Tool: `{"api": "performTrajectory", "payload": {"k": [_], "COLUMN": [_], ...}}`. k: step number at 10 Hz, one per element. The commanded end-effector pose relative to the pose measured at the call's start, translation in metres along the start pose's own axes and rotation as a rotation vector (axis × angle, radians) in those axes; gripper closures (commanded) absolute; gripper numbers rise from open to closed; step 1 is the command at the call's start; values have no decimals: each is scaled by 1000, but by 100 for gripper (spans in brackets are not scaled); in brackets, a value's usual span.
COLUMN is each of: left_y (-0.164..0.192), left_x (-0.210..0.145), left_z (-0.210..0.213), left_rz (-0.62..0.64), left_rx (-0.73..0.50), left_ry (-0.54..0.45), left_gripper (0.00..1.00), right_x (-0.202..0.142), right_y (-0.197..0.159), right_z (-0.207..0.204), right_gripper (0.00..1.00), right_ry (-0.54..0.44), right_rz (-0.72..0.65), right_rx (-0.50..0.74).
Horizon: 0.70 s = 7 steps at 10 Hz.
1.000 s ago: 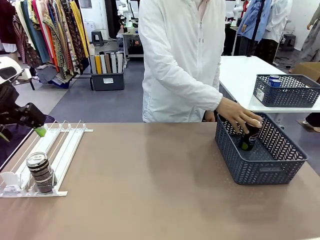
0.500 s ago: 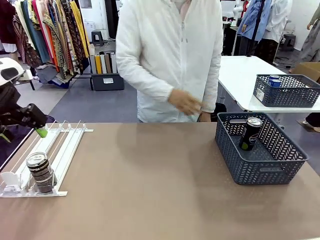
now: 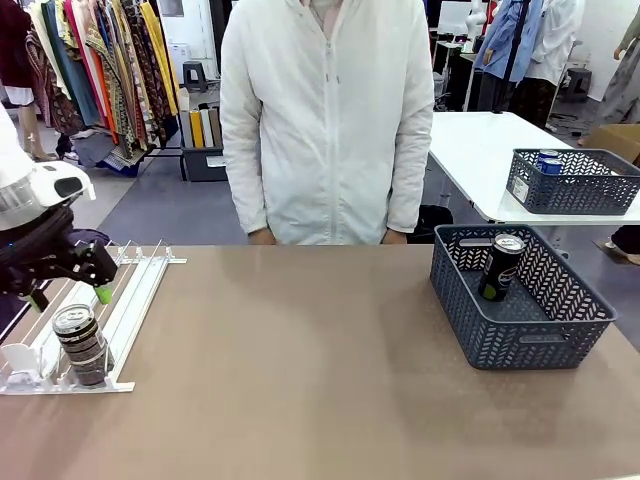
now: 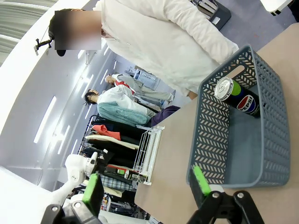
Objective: Retrieve and store the cans from the dispenser.
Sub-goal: Pick up one can from the Automatic Can Dispenser and place it in the middle of the table.
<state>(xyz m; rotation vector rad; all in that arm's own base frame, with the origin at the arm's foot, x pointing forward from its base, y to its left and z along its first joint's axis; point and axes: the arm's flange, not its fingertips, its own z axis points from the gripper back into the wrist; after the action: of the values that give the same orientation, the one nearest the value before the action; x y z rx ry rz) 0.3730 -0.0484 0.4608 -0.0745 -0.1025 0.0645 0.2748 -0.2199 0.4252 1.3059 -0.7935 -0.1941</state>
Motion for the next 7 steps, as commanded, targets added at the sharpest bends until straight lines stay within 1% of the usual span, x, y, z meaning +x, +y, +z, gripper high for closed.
{"api": "performTrajectory", "payload": {"k": [1,3,5,7], "left_y": [6,16,21,21], "left_x": [12,19,23,25], "left_z": [-6,-22,-36,-48], "left_rz": [6,38,71,63], "left_rx": [7,-3,28,38], "left_ry": [20,53,92,124], "left_gripper": [0,0,0,0], "right_x": [3,3,3,3], "right_y": [3,3,3,3], "right_z": [0,0,0,0], "right_gripper": [0,0,0,0], "right_ry": [-10,-10,-10,-10], "right_rz": [-2,-2,-2,-2], "right_rx": [14,14,14,14]}}
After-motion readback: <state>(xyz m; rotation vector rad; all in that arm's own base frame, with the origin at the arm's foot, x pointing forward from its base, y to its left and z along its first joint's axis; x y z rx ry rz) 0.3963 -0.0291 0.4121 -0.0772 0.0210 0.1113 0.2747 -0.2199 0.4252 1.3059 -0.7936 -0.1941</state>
